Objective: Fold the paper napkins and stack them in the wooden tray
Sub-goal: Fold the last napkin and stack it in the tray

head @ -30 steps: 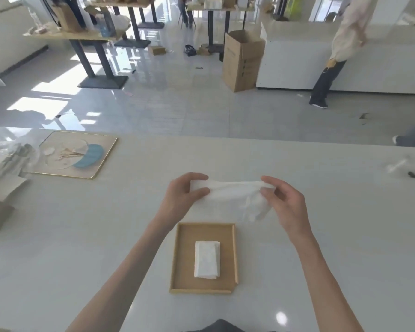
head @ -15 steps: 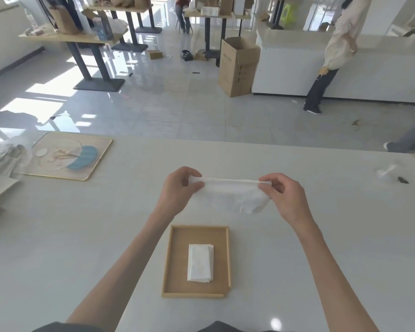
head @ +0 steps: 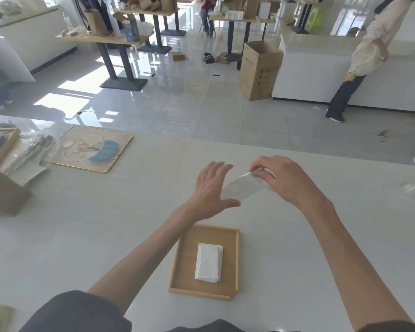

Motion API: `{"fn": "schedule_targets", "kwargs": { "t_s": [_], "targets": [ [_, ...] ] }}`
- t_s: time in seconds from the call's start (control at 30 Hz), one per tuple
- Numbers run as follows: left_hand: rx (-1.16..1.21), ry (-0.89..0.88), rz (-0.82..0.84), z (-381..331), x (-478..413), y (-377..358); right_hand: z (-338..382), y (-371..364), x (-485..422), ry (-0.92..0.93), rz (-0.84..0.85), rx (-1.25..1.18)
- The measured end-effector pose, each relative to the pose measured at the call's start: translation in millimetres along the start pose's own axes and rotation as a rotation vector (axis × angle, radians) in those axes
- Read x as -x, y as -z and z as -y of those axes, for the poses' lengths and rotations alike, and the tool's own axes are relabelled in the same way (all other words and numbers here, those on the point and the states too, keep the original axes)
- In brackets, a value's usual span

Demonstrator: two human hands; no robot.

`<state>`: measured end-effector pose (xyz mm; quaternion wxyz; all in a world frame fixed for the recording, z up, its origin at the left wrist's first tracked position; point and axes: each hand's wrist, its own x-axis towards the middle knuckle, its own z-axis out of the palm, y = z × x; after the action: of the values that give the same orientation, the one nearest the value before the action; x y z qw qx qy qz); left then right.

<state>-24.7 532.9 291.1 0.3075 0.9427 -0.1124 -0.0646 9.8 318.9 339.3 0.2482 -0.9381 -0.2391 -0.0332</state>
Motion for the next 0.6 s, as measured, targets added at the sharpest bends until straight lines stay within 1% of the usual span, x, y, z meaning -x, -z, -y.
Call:
{"fn": "schedule_targets", "kwargs": {
  "t_s": [0.07, 0.13, 0.17, 0.2, 0.23, 0.27, 0.3, 0.33, 0.37, 0.4, 0.43, 0.47, 0.5, 0.53, 0.6],
  "targets": [
    [0.273, -0.054, 0.055, -17, -7, -7, 12, 12, -4, 0.080, 0.142, 0.035],
    [0.416, -0.056, 0.048, -27, -12, -11, 19, 23, -7, 0.096, 0.232, 0.056],
    [0.481, -0.051, 0.036, -29, -13, -14, 19, 29, -9, 0.110, 0.235, 0.072],
    [0.552, -0.043, 0.035, -30, -12, -16, 19, 33, -9, 0.123, 0.202, 0.089],
    [0.626, -0.028, 0.025, -31, -10, -18, 17, 36, -9, 0.133, 0.121, 0.102],
    [0.698, -0.014, 0.005, -33, -8, -18, 14, 38, -7, 0.115, -0.010, 0.089],
    [0.776, 0.004, -0.017, -32, -6, -16, 8, 36, -3, 0.060, -0.155, 0.037],
    [0.851, 0.027, -0.038, -31, -3, -14, 0, 32, 5, -0.036, -0.269, -0.069],
    [0.925, 0.054, -0.065, -28, -2, -12, -6, 26, 14, -0.161, -0.310, -0.224],
    [0.978, 0.070, -0.096, -27, 1, -9, -9, 17, 23, -0.288, -0.266, -0.430],
    [1.012, 0.084, -0.121, -24, 4, -7, -10, 7, 31, -0.384, -0.172, -0.631],
    [1.031, 0.097, -0.138, -22, 6, -5, -11, -5, 37, -0.445, -0.067, -0.781],
    [1.038, 0.108, -0.147, -21, 8, -3, -10, -16, 43, -0.461, 0.005, -0.893],
    [1.031, 0.113, -0.150, -20, 10, -1, -6, -24, 46, -0.458, 0.016, -0.974],
    [0.987, 0.125, -0.143, -19, 14, 2, 2, -35, 47, -0.459, -0.064, -1.058]
  ]
}}
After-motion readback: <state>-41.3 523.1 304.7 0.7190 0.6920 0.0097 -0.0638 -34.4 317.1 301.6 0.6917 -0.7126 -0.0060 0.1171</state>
